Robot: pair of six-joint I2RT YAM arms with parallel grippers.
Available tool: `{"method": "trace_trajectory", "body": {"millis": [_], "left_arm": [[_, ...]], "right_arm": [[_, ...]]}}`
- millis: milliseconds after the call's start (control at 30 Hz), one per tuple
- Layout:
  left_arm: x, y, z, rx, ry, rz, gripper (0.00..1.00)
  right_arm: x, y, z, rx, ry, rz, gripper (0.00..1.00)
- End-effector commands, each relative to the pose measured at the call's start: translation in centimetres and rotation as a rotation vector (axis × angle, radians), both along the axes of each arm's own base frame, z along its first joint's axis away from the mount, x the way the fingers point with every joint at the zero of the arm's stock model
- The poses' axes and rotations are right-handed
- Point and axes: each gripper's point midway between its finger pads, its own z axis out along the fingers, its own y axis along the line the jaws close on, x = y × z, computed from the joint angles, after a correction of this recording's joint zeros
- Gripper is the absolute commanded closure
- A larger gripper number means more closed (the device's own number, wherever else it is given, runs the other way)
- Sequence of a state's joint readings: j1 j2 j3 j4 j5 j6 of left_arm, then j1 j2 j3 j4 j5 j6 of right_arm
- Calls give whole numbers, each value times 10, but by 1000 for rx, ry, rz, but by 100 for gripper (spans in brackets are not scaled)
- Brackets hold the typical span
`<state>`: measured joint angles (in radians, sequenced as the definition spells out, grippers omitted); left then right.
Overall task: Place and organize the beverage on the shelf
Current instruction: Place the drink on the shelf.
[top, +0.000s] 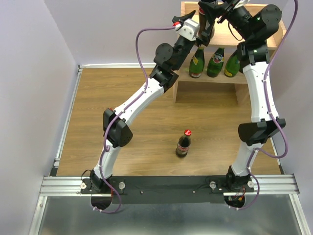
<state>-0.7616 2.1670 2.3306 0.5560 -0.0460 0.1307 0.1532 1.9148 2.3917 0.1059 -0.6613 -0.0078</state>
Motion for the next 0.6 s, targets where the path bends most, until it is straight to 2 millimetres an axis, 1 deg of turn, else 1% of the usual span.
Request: {"method": "trace_trajectory", "body": {"millis": [0,100,233,400,433,467,533,567], "left_arm": [[-24,21,39,-62,-54,7,13],[-28,23,41,-63,-60,5,13],[-32,25,42,-59,-63,2,13],[-38,26,42,-48,-70,-4,13],[-42,30,46,-50,-76,-2,13],[-40,29,40,-42,-69,-1,13],[-46,33,44,-46,-75,1,13],[-45,33,39,-40,-71,1,13]], "right_arm": [[40,-21,-41,10,131,-123,72],[42,-25,-43,20,143,-146,72],[39,-31,-39,36,144,-167,72],[40,-40,-38,60,153,-214,72],[40,-42,-37,62,153,-222,72],[38,-43,-36,64,149,-226,72],[41,-47,-40,67,159,-248,73],[41,-48,-39,69,159,-254,72]]}}
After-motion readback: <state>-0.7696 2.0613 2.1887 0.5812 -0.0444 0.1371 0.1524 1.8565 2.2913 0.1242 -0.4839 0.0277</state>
